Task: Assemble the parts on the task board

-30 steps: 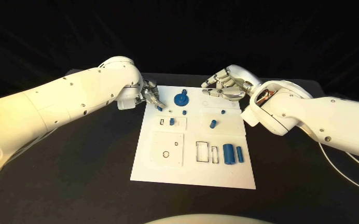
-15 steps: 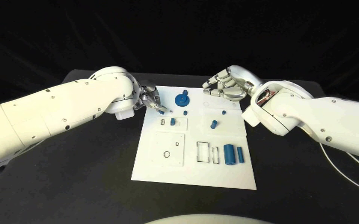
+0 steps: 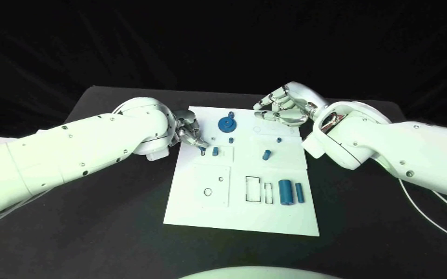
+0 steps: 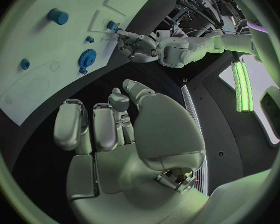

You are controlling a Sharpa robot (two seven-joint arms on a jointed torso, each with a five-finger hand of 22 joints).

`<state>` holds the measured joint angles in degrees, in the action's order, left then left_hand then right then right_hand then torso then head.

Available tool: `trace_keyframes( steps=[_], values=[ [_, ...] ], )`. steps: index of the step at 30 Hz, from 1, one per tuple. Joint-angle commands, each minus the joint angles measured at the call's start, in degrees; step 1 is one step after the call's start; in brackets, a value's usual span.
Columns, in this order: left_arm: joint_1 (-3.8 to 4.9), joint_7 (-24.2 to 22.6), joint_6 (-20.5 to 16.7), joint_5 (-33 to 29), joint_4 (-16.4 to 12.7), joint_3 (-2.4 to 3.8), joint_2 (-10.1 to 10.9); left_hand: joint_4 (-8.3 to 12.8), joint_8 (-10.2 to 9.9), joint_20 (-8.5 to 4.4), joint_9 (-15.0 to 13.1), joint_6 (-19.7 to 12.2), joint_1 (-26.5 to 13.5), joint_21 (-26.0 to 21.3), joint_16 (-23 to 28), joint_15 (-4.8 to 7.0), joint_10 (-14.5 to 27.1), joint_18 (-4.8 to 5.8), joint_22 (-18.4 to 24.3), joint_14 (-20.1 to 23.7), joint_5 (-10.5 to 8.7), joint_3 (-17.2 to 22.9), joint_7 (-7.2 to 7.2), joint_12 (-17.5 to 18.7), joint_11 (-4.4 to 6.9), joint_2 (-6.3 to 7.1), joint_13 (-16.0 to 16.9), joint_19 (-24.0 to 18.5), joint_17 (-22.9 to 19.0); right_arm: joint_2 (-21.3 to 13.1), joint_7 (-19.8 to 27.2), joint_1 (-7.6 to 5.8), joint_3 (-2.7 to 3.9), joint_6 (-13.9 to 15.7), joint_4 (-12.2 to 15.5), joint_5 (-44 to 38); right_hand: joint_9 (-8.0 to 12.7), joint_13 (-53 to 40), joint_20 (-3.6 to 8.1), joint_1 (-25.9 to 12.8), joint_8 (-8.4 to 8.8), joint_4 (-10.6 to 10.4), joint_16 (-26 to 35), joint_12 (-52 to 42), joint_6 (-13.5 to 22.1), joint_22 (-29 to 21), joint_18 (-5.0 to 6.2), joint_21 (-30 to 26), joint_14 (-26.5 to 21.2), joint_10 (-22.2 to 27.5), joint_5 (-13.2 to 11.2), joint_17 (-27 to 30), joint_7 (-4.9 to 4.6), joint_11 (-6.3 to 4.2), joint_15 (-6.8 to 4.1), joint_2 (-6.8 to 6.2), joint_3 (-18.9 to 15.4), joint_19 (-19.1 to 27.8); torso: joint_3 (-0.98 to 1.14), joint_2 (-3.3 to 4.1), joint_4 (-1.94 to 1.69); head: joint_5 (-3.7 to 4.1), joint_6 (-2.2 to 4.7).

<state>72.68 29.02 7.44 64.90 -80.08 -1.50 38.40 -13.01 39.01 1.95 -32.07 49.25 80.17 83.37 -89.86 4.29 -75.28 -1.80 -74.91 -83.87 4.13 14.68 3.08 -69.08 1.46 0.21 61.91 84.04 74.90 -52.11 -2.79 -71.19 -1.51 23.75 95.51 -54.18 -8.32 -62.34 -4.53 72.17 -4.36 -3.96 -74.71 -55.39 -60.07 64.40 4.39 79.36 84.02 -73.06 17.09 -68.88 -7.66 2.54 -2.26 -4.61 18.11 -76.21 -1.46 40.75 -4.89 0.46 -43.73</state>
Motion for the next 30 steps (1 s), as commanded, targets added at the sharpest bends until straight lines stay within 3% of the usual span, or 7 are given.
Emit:
trace_keyframes(
  steps=[1,6,12,16,27,30],
  values=[
    [-0.24,-0.7,-0.2,1.2,-0.3,0.03,-0.1,4.8,0.1,-0.25,-3.3,0.7,0.5,0.3,-0.1,0.29,-0.4,0.04,-10.1,-6.1,-0.03,5.4,-0.62,-0.2,0.07,0.2,0.0,2.7,15.1,0.0,0.6,0.1,-0.01,-0.7,0.0,0.0,-0.1,0.1,0.11,-0.2,0.26,-0.3,0.2,0.1,0.5,-0.1,0.87,-0.3,1.9,0.3,0.4,0.1,0.03,-0.04,0.46,0.42,-0.1,0.4,0.03,0.03,-0.06,0.07,-0.04],
    [-0.43,-0.6,1.0,1.3,-0.3,0.02,-0.2,4.8,0.1,-0.26,-3.3,0.7,0.5,0.3,-0.1,0.29,-0.4,0.04,-10.1,-6.1,-0.03,5.5,-0.62,-0.2,0.07,0.2,0.0,2.7,15.1,0.1,0.6,0.18,-0.01,-0.7,0.0,0.0,-0.1,0.1,0.11,-0.3,0.26,-0.3,0.2,0.1,0.5,-0.1,0.89,-0.3,1.9,0.3,0.4,0.1,0.03,-0.05,0.46,0.45,-0.1,0.5,0.08,0.01,-0.05,-0.07,-0.05],
    [-0.48,-0.6,1.9,1.6,-0.2,-0.02,-0.3,4.8,0.1,-0.26,-3.3,0.7,0.5,0.4,-0.1,0.3,-0.4,0.05,-10.1,-6.1,-0.03,5.7,-0.63,-0.2,0.08,0.35,-0.1,2.7,15.1,0.0,0.6,0.2,-0.01,-0.8,0.0,0.0,-0.1,0.1,0.11,-0.3,0.26,-0.3,0.2,0.1,0.5,-0.1,0.89,-0.3,1.9,0.3,0.4,0.1,0.03,-0.05,0.46,0.45,-0.1,0.5,0.09,0.05,-0.11,0.34,-0.01],
    [-0.51,-0.6,2.4,1.7,-0.2,-0.04,-0.3,4.8,0.0,-0.27,-3.3,0.7,0.5,0.4,-0.1,0.29,-0.4,0.05,-10.1,-6.1,-0.04,5.8,-0.63,-0.1,0.08,0.45,-0.1,2.7,15.1,0.0,0.6,0.21,-0.01,-1.2,0.0,0.2,-0.1,0.0,0.1,-0.3,0.26,-0.4,0.2,0.1,0.5,-0.1,0.88,-0.3,1.9,0.3,0.4,0.0,0.02,-0.04,0.46,0.48,-0.1,0.5,0.14,0.04,-0.02,0.04,-0.24],
    [-0.57,-0.7,3.5,1.8,-0.2,-0.04,0.0,4.9,0.0,-0.28,-3.4,0.8,0.5,0.3,-0.1,0.29,-0.4,0.03,-10.1,-6.1,-0.05,6.2,-0.65,-0.1,0.09,0.84,-0.1,2.7,15.1,0.0,0.4,0.22,-0.01,-2.1,-0.1,0.4,-0.1,0.1,0.1,-0.5,0.27,-0.5,0.3,0.1,0.6,-0.2,0.89,-0.4,1.9,0.3,0.3,0.1,-0.01,0.0,0.48,0.5,-0.2,0.5,0.04,0.06,-0.02,0.18,-0.29],
    [-0.58,-0.8,3.6,1.8,-0.3,-0.04,0.0,4.9,0.0,-0.28,-3.4,0.8,0.5,0.3,-0.1,0.29,-0.4,0.03,-10.1,-6.1,-0.05,6.2,-0.65,-0.1,0.09,0.84,-0.1,2.7,15.1,0.0,0.4,0.22,-0.01,-2.2,-0.1,0.5,-0.1,0.1,0.1,-0.5,0.27,-0.5,0.3,0.1,0.6,-0.2,0.89,-0.4,1.9,0.3,0.3,0.1,-0.01,0.0,0.48,0.5,-0.2,0.5,0.09,0.06,-0.01,0.1,-0.34]
  ],
)
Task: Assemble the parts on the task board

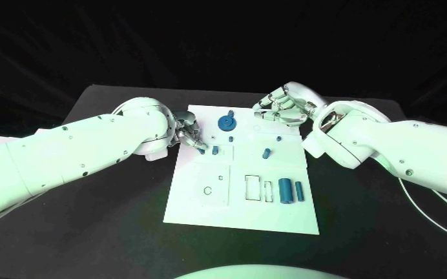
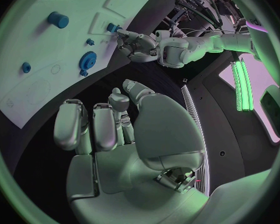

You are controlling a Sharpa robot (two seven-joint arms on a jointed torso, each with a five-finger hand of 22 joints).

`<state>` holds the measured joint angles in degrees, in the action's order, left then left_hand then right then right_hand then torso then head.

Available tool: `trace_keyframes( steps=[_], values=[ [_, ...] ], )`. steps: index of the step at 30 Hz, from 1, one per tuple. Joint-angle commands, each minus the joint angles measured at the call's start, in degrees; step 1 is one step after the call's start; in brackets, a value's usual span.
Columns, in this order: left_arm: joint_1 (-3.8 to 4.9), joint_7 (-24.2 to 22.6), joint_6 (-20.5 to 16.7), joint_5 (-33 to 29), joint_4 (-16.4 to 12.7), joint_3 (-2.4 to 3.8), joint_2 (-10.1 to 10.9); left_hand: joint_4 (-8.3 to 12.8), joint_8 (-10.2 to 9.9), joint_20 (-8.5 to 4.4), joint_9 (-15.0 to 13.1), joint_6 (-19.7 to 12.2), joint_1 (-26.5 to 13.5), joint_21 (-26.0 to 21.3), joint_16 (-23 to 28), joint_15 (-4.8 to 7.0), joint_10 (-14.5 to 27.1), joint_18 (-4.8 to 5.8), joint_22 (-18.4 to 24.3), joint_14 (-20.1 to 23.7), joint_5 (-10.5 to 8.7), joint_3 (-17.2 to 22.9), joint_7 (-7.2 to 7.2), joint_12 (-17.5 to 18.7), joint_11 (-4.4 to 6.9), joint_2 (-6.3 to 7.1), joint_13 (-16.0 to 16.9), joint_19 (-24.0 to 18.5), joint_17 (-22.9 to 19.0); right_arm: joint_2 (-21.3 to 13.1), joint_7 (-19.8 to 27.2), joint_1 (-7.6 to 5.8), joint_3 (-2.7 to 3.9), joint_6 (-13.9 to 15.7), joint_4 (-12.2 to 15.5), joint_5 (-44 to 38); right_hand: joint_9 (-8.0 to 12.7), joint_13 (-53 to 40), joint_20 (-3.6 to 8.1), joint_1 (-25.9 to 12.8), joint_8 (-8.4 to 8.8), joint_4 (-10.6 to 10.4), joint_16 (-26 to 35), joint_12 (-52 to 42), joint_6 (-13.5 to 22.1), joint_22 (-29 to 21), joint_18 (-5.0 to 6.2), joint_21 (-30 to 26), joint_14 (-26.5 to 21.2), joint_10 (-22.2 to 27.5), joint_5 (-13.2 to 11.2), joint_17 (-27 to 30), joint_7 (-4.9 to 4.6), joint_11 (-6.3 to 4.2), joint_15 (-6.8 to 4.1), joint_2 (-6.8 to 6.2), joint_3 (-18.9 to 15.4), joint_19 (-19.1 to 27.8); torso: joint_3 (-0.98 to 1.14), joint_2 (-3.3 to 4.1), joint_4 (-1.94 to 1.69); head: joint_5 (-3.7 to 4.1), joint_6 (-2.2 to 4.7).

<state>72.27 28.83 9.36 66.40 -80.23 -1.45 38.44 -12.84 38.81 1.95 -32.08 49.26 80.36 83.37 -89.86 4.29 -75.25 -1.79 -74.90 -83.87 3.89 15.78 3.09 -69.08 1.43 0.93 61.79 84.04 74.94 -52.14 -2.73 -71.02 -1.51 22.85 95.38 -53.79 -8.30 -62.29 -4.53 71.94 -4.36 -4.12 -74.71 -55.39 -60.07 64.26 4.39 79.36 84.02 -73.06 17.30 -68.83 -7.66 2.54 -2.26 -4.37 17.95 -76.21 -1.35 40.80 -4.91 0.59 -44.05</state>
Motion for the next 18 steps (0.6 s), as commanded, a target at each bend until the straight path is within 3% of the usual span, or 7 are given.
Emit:
trace_keyframes(
  steps=[1,18],
  values=[
    [-0.17,-0.6,1.7,0.3,-0.2,-0.08,0.0,4.8,0.2,-0.28,-3.4,0.8,0.3,0.3,-0.1,0.3,-0.4,0.02,-10.1,-6.1,0.19,5.1,-0.65,-0.1,0.12,0.11,0.0,2.7,15.1,0.0,0.4,0.04,-0.01,-1.3,0.0,0.1,-0.1,0.0,0.1,-0.3,0.27,-0.4,0.3,0.1,0.6,-0.1,0.9,-0.4,1.9,0.3,0.1,0.0,-0.01,-0.01,0.48,0.26,0.0,0.5,0.01,0.02,0.0,0.0,-0.05],
    [-0.17,0.1,2.3,-0.2,-0.4,-0.08,-0.1,4.5,0.2,-0.28,-3.5,1.1,-0.1,0.2,-0.1,0.31,-0.7,0.01,-10.1,-6.1,0.19,6.1,-0.64,-0.3,0.12,0.41,0.3,2.7,15.1,-0.1,0.5,0.05,-0.01,-0.9,0.1,0.1,-0.1,0.0,0.1,-0.3,0.27,-0.4,0.3,0.1,0.6,-0.1,0.9,-0.4,1.9,0.3,0.1,0.0,-0.01,-0.01,0.48,0.26,0.0,0.5,0.04,0.0,-0.01,0.08,-0.21]
  ],
)
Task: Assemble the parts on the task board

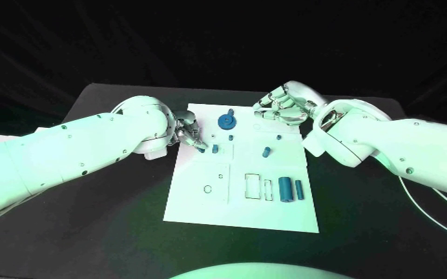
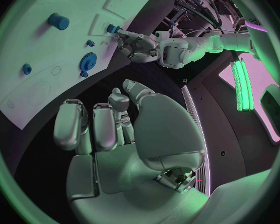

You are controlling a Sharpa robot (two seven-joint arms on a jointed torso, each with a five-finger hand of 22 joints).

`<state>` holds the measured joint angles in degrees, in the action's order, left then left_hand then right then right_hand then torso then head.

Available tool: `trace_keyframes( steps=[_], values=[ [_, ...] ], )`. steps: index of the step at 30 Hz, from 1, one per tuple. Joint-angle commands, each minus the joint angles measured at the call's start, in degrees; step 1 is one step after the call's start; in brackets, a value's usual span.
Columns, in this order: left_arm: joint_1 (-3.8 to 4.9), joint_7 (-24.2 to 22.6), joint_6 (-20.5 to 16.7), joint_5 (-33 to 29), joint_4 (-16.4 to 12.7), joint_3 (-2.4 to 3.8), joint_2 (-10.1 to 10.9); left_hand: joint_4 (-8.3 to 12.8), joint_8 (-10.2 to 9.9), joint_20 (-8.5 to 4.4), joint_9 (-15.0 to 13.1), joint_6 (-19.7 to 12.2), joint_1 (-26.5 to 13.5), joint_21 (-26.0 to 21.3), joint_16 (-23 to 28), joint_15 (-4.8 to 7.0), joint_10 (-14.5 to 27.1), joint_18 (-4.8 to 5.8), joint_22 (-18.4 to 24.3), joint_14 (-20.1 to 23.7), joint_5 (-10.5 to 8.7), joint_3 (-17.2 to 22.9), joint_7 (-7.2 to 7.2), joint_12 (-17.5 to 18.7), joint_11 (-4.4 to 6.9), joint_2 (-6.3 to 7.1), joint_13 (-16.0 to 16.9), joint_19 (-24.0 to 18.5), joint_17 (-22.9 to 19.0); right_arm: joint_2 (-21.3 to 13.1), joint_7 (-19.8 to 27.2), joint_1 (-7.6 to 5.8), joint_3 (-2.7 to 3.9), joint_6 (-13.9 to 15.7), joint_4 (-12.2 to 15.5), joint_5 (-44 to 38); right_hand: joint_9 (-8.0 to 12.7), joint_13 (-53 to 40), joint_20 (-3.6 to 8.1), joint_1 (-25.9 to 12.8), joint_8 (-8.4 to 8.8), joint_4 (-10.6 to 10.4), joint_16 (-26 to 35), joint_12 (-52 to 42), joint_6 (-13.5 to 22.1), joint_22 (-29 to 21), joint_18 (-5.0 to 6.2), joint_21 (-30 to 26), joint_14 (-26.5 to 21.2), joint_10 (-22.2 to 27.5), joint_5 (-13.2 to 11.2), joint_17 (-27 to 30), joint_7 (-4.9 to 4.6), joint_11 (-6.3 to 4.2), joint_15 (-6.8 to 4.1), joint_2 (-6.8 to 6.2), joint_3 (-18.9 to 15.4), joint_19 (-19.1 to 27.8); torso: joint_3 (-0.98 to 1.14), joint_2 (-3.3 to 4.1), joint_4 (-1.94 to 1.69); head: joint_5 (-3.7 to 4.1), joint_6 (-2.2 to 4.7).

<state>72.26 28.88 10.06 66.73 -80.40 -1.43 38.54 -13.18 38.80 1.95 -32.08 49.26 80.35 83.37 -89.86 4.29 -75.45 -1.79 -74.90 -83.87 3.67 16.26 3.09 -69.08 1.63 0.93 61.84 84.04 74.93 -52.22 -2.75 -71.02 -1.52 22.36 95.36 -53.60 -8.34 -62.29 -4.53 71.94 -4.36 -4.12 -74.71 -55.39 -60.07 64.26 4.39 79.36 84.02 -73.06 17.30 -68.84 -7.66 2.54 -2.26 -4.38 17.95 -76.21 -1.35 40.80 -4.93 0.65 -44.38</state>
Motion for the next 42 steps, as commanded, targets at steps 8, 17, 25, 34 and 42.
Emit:
trace_keyframes(
  steps=[8,17,25,34,42],
  values=[
    [-0.16,2.2,1.6,-1.4,0.3,-0.1,-1.0,2.0,0.9,-0.38,-4.5,3.0,-5.0,0.5,-0.1,0.56,-1.6,0.11,-10.4,-6.1,0.16,5.1,-1.21,-1.4,0.29,2.66,1.5,2.9,15.1,0.0,0.8,0.04,0.0,0.2,0.0,0.3,-0.1,0.2,0.08,-0.4,0.28,-0.5,0.5,0.4,0.6,-0.4,0.97,-0.6,1.8,0.4,0.1,0.3,-0.02,0.0,0.5,0.26,-0.1,0.7,0.01,-0.01,0.06,0.06,0.0],
    [-0.16,3.9,2.2,-0.8,0.8,-0.11,-2.0,0.1,1.2,-0.77,-5.4,4.2,-8.6,0.9,-0.1,1.0,-2.3,0.21,-10.8,-6.1,0.28,2.3,-1.75,-2.0,0.75,3.73,2.2,3.1,15.1,0.0,1.0,0.04,-0.01,0.5,0.1,0.8,-0.1,0.4,0.08,-0.5,0.3,-0.5,0.6,0.5,0.7,-0.7,1.01,-0.7,1.8,0.5,0.0,0.5,-0.03,0.02,0.5,0.23,-0.2,0.8,0.07,-0.01,0.04,0.07,0.02],
    [-0.16,4.4,2.8,-0.5,1.1,-0.11,-2.4,-0.3,1.3,-0.92,-5.8,4.7,-9.3,1.3,-0.1,1.16,-2.8,0.33,-11.2,-6.1,1.24,1.7,-2.02,-2.3,0.98,3.66,2.6,3.4,15.1,0.0,1.1,0.04,-0.01,0.5,0.0,0.9,-0.1,0.5,0.07,-0.5,0.31,-0.6,0.7,0.7,0.7,-0.9,1.05,-0.8,1.8,0.6,0.0,0.6,-0.04,0.03,0.51,0.21,-0.2,0.9,0.03,-0.02,0.07,0.06,-0.02],
    [-0.16,4.6,2.8,-0.4,1.9,-0.12,-2.4,-1.0,1.3,-1.04,-6.2,5.1,-10.7,1.4,-0.1,1.27,-3.0,0.37,-11.3,-6.1,1.42,0.8,-2.14,-2.4,1.09,3.88,2.7,3.5,15.1,0.0,1.1,0.04,-0.01,0.5,0.0,1.1,-0.1,0.6,0.05,-0.7,0.33,-0.8,0.8,0.8,0.8,-1.1,1.08,-0.9,1.7,0.7,0.0,0.7,-0.08,0.07,0.54,0.22,-0.4,1.0,0.04,-0.02,0.03,0.1,0.01],
    [-0.16,4.5,1.3,-0.4,2.2,-0.07,-2.0,-3.5,0.9,-1.02,-7.0,5.4,-16.9,1.1,-0.1,1.16,-2.6,0.3,-11.2,-6.1,1.13,-4.6,-1.86,-1.7,0.87,5.32,1.9,3.3,15.1,0.0,1.2,0.04,-0.01,0.3,0.0,1.3,0.0,0.8,0.03,-0.9,0.35,-1.0,1.2,1.1,0.9,-1.5,1.16,-1.1,1.7,0.9,0.0,1.1,-0.11,0.1,0.57,0.21,-0.5,1.2,-0.02,-0.02,0.07,0.04,0.12]
  ],
)
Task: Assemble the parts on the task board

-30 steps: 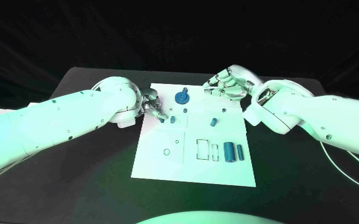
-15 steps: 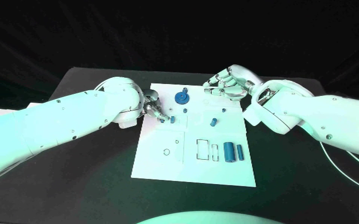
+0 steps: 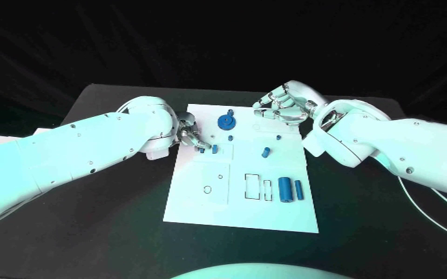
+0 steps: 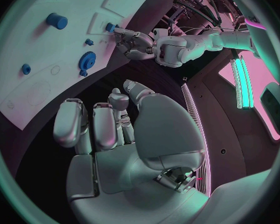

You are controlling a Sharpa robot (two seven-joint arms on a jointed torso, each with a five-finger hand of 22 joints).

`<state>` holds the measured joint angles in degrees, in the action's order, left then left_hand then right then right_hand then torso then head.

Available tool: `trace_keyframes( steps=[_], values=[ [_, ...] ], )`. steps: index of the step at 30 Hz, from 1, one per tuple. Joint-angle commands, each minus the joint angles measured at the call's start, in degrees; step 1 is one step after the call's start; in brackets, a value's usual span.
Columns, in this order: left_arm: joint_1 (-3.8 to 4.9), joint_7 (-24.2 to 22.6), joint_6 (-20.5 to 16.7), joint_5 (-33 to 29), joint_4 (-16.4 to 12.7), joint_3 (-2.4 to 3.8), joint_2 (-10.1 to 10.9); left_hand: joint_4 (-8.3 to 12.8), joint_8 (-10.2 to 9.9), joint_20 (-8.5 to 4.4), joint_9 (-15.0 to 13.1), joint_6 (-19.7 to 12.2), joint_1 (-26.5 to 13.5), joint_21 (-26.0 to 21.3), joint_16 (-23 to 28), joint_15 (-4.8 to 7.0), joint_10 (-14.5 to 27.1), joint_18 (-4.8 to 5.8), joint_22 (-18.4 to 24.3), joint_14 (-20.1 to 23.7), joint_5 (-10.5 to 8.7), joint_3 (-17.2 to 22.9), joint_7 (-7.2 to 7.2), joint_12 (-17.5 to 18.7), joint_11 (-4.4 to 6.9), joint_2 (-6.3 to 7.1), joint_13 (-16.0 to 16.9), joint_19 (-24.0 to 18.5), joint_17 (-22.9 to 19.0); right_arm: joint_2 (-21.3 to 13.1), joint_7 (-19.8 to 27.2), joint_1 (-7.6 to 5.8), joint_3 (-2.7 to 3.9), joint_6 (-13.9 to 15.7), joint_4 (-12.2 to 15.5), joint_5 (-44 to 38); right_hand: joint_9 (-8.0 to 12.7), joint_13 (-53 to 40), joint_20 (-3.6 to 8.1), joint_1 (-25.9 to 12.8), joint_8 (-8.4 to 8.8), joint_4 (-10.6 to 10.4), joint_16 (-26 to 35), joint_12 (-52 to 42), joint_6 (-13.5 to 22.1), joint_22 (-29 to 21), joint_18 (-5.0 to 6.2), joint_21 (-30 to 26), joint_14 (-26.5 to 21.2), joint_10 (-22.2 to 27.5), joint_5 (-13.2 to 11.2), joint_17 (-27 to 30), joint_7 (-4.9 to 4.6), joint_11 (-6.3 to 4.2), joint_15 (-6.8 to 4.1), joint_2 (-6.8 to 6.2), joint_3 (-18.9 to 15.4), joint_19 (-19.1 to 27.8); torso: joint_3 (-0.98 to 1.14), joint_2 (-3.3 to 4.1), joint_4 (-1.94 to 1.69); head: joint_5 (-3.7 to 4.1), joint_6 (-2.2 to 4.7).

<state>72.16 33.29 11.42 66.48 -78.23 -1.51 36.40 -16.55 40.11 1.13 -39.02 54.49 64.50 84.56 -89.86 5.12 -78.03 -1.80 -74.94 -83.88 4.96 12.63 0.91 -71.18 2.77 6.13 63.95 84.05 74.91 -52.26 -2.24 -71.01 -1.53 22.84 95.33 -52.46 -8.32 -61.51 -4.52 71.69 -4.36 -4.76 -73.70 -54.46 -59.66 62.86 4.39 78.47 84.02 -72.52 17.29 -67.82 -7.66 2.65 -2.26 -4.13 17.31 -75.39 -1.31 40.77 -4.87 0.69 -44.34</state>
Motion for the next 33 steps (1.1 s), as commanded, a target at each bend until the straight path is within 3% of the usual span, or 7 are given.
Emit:
trace_keyframes(
  steps=[1,9,22,24,27,30,33],
  values=[
    [-0.05,0.1,-0.2,-0.1,0.0,0.02,0.2,-0.1,-0.5,-0.2,-0.2,0.1,-1.5,-0.1,-0.1,0.33,0.0,0.29,-11.1,-6.1,-0.17,-1.5,0.32,0.5,-0.27,0.16,-0.3,3.3,15.1,0.0,0.7,0.04,-0.01,-0.2,0.0,0.1,-0.1,0.1,0.03,-0.7,0.35,-0.4,0.3,0.3,0.5,-0.2,1.17,-0.3,1.6,0.5,0.0,0.2,-0.1,-0.01,0.57,-0.04,0.1,0.4,-0.06,0.02,0.01,0.0,0.08],
    [-0.03,-1.1,-4.4,-1.7,-0.8,0.25,1.4,-0.3,-1.2,-0.28,-1.0,-0.7,-5.3,-0.7,-0.1,0.41,0.7,0.17,-10.9,-6.1,-0.36,-7.2,0.42,1.3,-0.34,-1.05,-1.2,3.1,15.1,0.0,0.8,0.04,-0.02,0.0,0.0,0.2,-0.1,0.7,0.01,-0.7,0.38,-0.4,0.8,1.0,0.6,-1.0,1.34,-0.7,1.5,0.9,0.0,0.8,-0.11,0.0,0.59,-0.02,0.1,0.9,-0.02,0.02,0.02,0.18,0.19],
    [0.22,-10.7,-14.8,-11.4,-1.7,0.83,3.2,-0.1,-7.9,1.99,2.3,-7.8,-3.8,-9.7,0.0,-2.21,11.1,-1.89,-5.3,-6.0,-0.02,-13.4,4.17,14.0,-3.6,-4.28,-16.6,-0.8,14.9,-0.1,1.0,0.04,-0.04,0.1,0.0,0.3,-0.1,1.4,-0.02,-0.5,0.4,-0.4,1.6,1.9,0.8,-2.0,1.52,-1.2,1.2,1.5,0.2,1.7,-0.14,0.03,0.61,0.0,0.1,1.5,0.01,-0.01,-0.02,0.37,0.56],
    [0.23,-13.1,-15.3,-12.2,-1.7,0.83,3.2,0.4,-8.8,2.68,3.4,-8.8,0.0,-21.8,5.9,-2.94,17.3,-4.37,2.2,-2.9,0.02,-13.7,5.01,20.3,-4.44,-4.35,-23.2,-6.7,7.9,-0.2,1.0,0.04,-0.04,0.1,0.0,0.3,-0.1,1.4,-0.02,-0.5,0.4,-0.4,1.6,1.9,0.8,-2.0,1.52,-1.2,1.2,1.5,0.2,1.7,-0.14,0.03,0.61,0.0,0.1,1.5,0.01,-0.01,-0.02,0.42,0.6],
    [0.23,-17.7,-15.2,-12.4,-1.5,0.72,2.9,2.7,-10.5,3.9,5.3,-10.7,8.3,-43.8,20.4,-4.22,22.9,-7.98,15.9,5.8,0.21,-12.4,6.51,24.7,-6.06,-4.79,-26.0,-17.9,-6.9,-0.2,0.9,0.04,-0.04,0.2,0.0,0.3,-0.1,1.4,-0.02,-0.5,0.4,-0.4,1.7,2.0,0.8,-2.0,1.53,-1.3,1.2,1.6,0.2,1.7,-0.15,0.04,0.61,0.02,0.1,1.5,0.01,-0.02,-0.05,0.46,0.69],
    [0.18,-22.7,-15.8,-7.7,-1.6,0.42,2.2,7.5,-13.8,5.75,9.3,-11.9,21.3,-52.8,40.1,-6.53,28.6,-8.07,21.2,20.9,0.09,-6.2,8.66,33.0,-8.26,-5.26,-32.7,-24.4,-24.7,-0.2,1.0,0.04,-0.04,0.3,0.0,0.3,-0.1,1.6,-0.03,-0.4,0.38,-0.4,1.8,2.2,0.9,-2.2,1.55,-1.4,1.2,1.7,0.3,1.8,-0.16,0.03,0.62,0.05,0.1,1.5,-0.06,0.0,-0.06,0.6,0.9],
    [0.05,-26.2,-17.3,-3.3,-1.6,0.11,1.4,9.0,-16.8,6.35,13.1,-11.5,26.1,-55.6,43.9,-6.85,29.1,-8.37,22.9,24.3,0.2,-2.1,9.01,38.0,-8.95,-3.26,-38.0,-26.3,-28.2,-0.1,1.0,0.04,-0.04,0.4,-0.1,0.3,-0.1,1.6,-0.03,-0.4,0.38,-0.4,1.8,2.2,0.9,-2.2,1.55,-1.4,1.2,1.7,0.3,1.8,-0.16,0.03,0.62,0.06,0.1,1.5,-0.11,0.02,-0.04,0.72,1.07]
  ],
)
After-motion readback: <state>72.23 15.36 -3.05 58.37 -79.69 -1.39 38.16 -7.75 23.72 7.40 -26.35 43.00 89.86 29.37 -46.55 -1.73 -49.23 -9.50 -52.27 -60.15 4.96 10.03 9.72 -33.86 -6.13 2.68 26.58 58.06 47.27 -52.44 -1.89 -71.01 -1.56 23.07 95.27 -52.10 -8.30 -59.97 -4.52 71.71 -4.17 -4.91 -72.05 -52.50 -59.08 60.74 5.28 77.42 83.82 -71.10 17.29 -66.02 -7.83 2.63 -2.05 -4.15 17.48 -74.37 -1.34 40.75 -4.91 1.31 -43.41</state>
